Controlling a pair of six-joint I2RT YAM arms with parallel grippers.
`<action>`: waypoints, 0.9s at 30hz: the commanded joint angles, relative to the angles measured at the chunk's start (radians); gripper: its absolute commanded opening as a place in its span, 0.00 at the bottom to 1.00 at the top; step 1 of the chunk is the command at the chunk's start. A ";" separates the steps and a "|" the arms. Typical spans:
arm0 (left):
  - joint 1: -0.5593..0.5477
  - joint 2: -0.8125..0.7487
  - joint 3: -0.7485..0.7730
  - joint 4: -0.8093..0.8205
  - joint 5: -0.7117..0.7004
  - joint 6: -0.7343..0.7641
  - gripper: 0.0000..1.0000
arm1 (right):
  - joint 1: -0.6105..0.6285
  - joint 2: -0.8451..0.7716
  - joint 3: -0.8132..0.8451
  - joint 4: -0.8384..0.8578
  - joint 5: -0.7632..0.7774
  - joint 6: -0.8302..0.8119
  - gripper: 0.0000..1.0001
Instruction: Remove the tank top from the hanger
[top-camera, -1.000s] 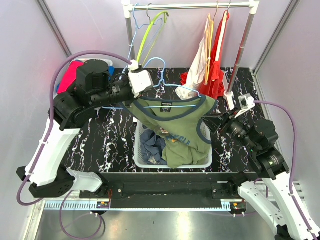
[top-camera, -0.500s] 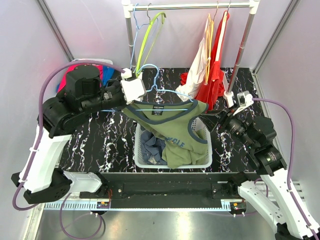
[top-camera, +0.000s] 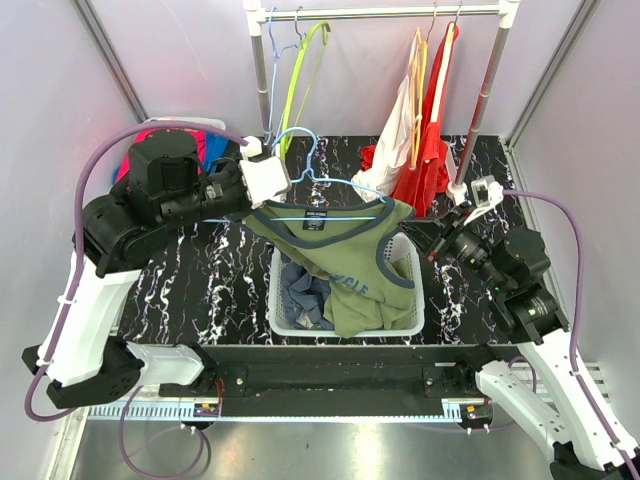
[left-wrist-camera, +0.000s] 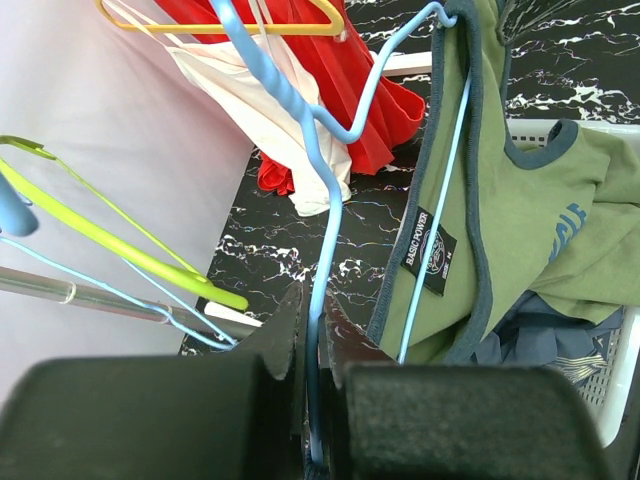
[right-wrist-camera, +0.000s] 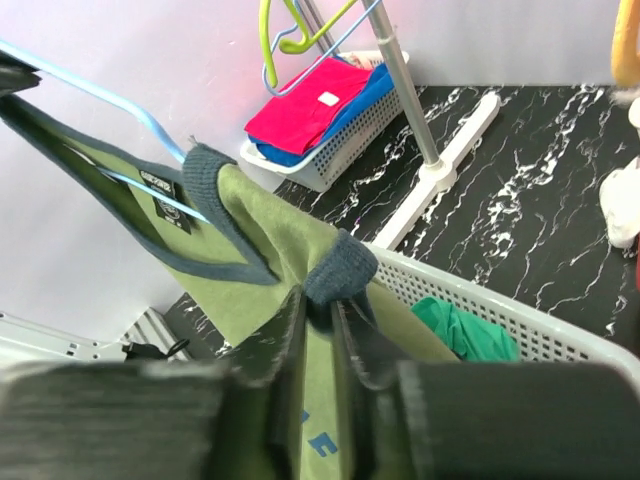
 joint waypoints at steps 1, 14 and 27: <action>0.002 -0.007 0.032 0.046 0.001 -0.001 0.01 | 0.000 0.025 0.023 0.045 -0.026 0.021 0.12; 0.019 -0.056 -0.062 0.033 -0.105 0.062 0.00 | 0.000 -0.085 0.145 -0.303 0.215 -0.099 0.00; 0.040 -0.083 0.027 -0.027 -0.099 0.047 0.00 | 0.000 0.042 0.100 -0.407 0.338 -0.163 0.00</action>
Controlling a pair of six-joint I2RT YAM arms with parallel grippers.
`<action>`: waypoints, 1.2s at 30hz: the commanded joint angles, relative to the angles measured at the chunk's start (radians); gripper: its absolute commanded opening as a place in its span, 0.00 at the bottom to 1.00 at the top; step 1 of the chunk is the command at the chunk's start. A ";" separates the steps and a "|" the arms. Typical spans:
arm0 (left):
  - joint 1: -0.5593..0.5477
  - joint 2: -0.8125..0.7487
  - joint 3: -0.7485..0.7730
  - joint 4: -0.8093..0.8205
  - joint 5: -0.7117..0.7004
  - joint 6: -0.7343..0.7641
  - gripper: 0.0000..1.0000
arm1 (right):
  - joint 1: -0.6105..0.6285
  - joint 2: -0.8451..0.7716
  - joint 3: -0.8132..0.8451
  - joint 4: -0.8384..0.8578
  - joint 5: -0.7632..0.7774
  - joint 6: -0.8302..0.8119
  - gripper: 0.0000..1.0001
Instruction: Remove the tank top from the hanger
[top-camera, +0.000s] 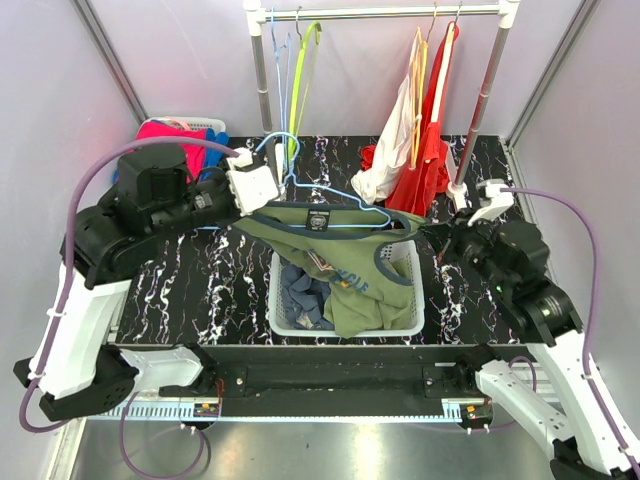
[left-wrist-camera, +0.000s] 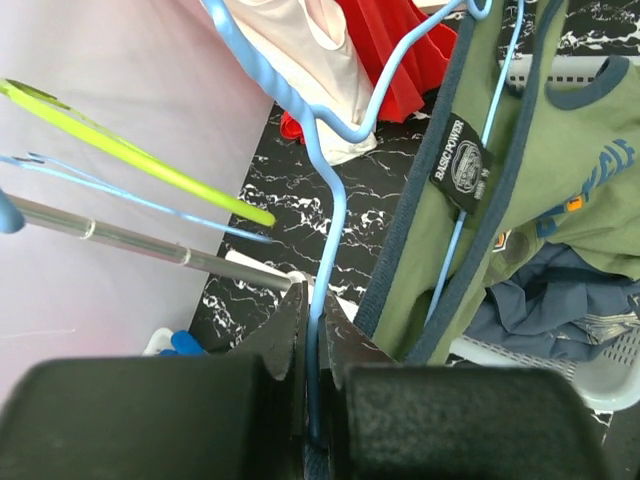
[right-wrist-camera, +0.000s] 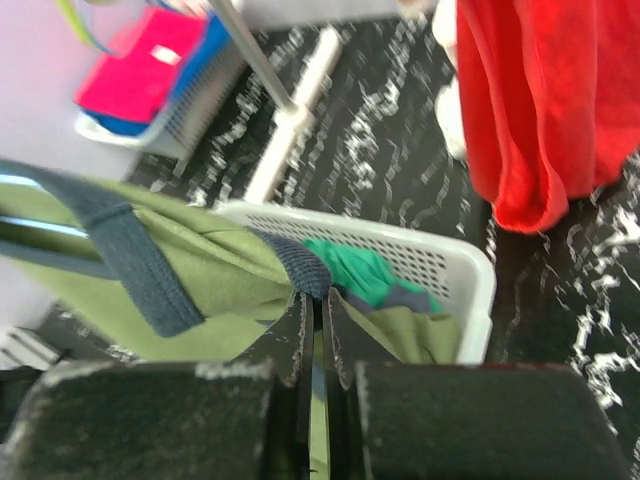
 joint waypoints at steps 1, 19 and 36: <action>0.014 -0.013 0.119 0.008 -0.001 -0.003 0.00 | 0.000 0.020 -0.046 -0.047 0.079 -0.056 0.00; 0.014 0.062 0.070 -0.001 0.246 -0.007 0.00 | 0.000 -0.115 0.118 -0.162 -0.344 -0.368 0.46; 0.011 0.166 0.147 -0.013 0.465 0.022 0.00 | 0.002 0.075 0.342 -0.167 -0.511 -0.508 0.66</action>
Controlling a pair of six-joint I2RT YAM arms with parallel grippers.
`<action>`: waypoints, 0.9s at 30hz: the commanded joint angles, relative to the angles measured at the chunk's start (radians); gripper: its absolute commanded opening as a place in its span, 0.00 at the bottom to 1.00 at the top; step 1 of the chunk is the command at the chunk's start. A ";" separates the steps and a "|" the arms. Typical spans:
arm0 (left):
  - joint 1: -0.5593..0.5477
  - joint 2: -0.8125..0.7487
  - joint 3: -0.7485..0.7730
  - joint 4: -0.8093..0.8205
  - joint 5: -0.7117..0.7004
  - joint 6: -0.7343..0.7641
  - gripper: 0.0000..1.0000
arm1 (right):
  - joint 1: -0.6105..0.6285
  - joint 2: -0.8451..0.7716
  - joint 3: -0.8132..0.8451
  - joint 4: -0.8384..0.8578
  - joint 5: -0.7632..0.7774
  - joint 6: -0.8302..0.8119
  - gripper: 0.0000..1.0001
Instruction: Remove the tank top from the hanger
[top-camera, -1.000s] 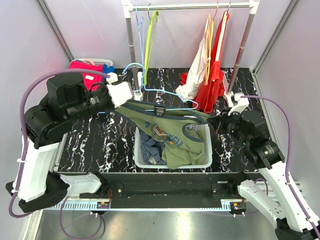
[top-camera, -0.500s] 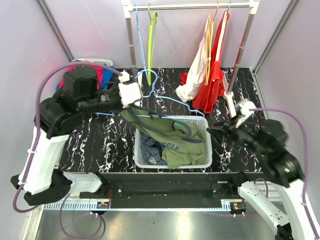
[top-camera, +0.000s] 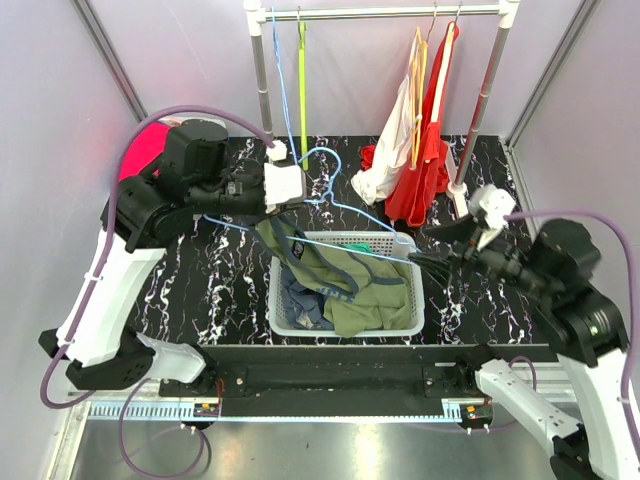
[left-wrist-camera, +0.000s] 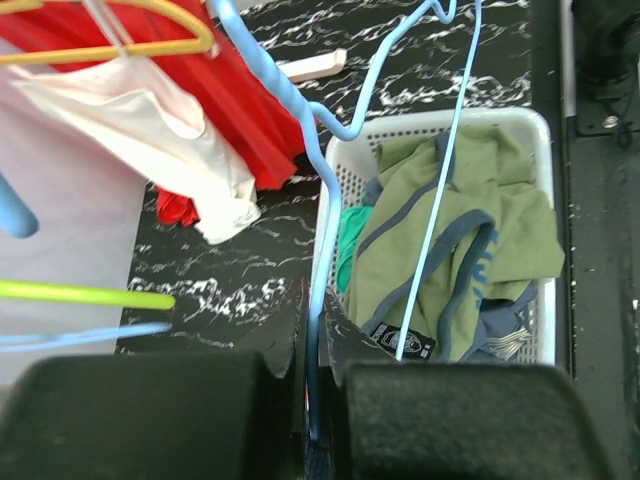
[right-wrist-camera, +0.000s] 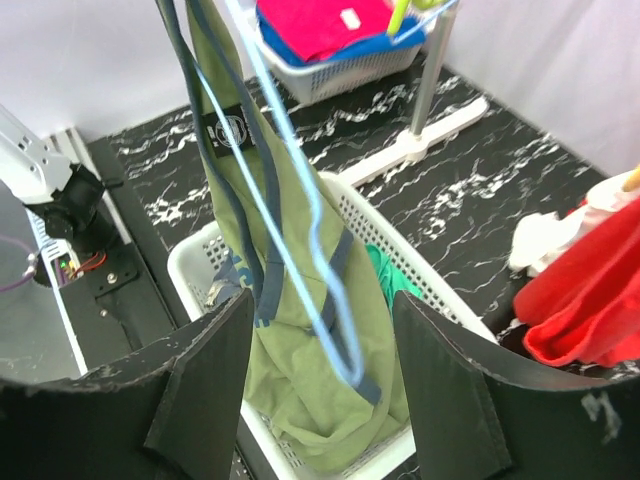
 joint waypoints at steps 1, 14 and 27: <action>0.003 0.024 0.072 0.035 0.133 0.011 0.00 | -0.002 0.048 0.048 0.066 -0.051 -0.040 0.67; -0.003 0.053 0.115 -0.002 0.186 0.050 0.00 | -0.002 0.134 0.077 0.066 -0.246 0.006 0.64; -0.003 0.035 0.100 0.003 0.190 0.027 0.01 | -0.002 0.100 0.046 0.084 -0.248 0.053 0.03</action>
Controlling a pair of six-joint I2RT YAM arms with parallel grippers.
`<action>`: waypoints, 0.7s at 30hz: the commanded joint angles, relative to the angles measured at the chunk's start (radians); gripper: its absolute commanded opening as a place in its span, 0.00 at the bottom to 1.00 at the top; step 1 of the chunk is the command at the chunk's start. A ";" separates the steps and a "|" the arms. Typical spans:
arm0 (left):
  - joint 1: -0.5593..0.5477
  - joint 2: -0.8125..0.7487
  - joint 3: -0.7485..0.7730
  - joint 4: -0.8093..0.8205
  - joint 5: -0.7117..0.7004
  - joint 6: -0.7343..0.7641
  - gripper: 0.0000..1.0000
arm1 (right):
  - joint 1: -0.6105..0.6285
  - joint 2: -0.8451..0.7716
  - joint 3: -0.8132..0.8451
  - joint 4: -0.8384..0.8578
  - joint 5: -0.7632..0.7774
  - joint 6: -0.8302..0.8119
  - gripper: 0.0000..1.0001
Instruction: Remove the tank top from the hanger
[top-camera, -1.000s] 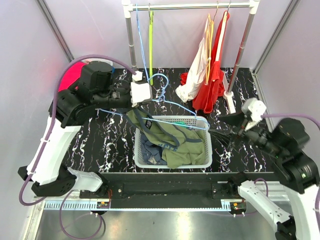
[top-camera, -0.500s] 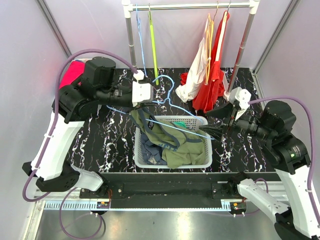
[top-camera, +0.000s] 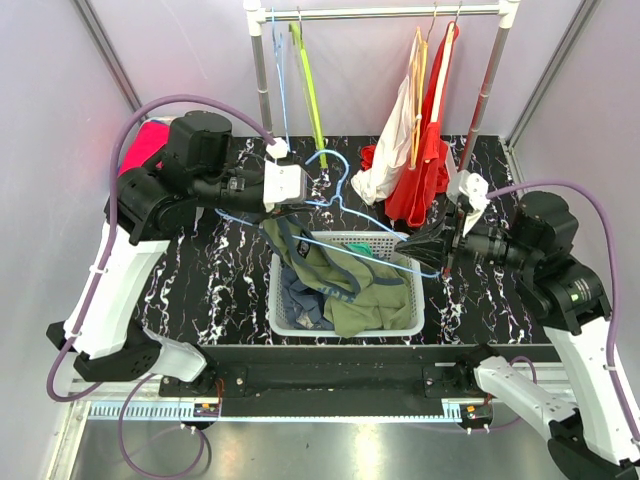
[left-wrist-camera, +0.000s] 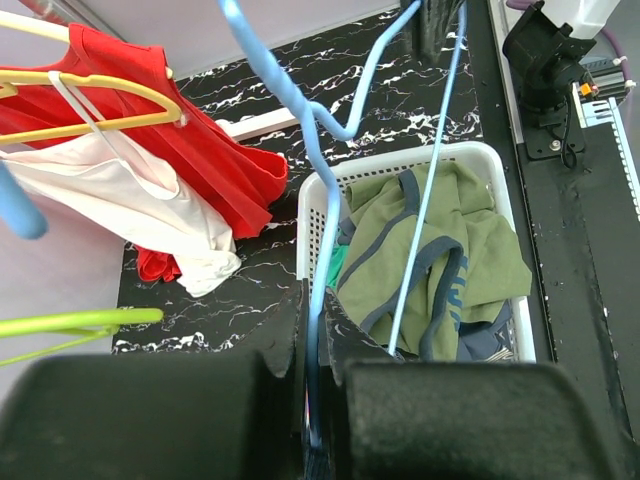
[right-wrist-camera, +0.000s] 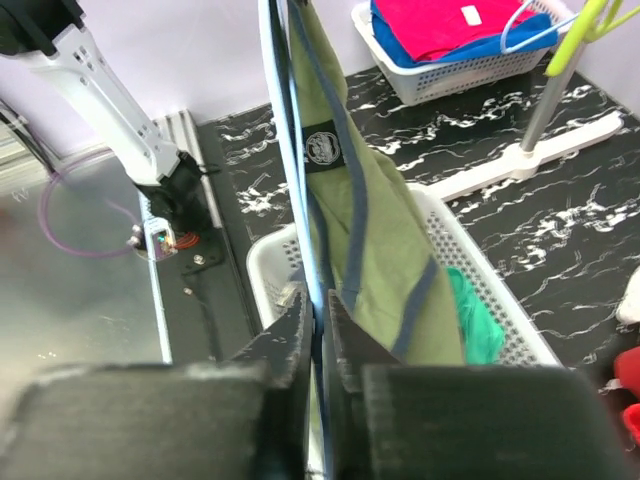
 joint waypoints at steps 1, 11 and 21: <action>-0.003 -0.028 -0.001 0.052 0.030 -0.017 0.06 | -0.002 -0.044 0.003 0.049 0.010 0.032 0.00; 0.000 -0.103 -0.091 0.087 -0.114 -0.090 0.55 | -0.001 -0.113 0.103 -0.182 0.140 0.004 0.00; 0.009 -0.209 -0.286 0.102 -0.185 -0.112 0.56 | -0.002 -0.175 0.125 -0.320 0.142 0.036 0.00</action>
